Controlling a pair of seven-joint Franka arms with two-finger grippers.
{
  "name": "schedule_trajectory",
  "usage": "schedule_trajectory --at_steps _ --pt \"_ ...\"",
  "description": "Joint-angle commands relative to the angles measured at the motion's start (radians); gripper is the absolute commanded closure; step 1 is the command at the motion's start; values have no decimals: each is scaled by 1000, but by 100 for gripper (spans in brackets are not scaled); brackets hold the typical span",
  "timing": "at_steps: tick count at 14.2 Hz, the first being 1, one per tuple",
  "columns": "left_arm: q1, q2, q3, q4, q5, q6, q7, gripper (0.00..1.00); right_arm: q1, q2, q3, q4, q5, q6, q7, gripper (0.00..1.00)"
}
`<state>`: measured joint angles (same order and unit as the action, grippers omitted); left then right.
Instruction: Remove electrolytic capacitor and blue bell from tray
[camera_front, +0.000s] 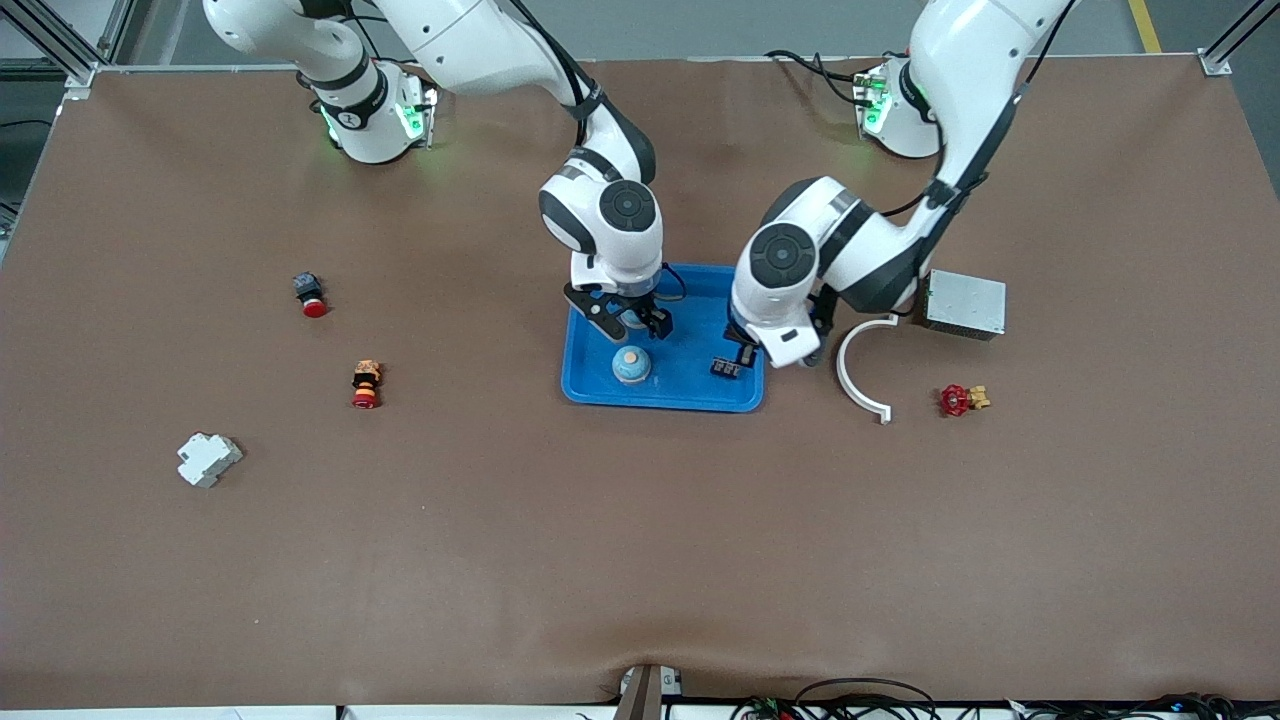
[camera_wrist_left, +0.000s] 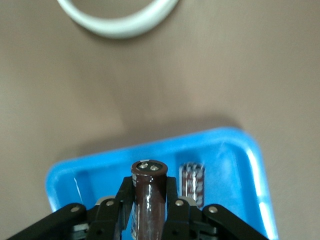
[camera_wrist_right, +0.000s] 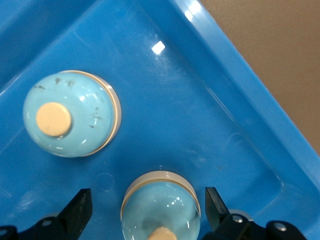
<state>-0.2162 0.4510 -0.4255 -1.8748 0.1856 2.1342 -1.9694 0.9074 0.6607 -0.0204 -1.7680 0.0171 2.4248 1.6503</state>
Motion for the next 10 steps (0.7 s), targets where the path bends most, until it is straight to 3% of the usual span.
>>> schedule_trajectory --at_steps 1,6,10 --pt "104 -84 -4 -18 17 -133 146 100 13 7 -7 10 -19 -1 32 0" --pt "305 -117 -2 -90 35 -172 401 100 21 8 -7 10 -17 -1 32 0" --pt "409 -103 -4 -173 133 -85 474 100 28 10 -7 10 -19 0 32 16"
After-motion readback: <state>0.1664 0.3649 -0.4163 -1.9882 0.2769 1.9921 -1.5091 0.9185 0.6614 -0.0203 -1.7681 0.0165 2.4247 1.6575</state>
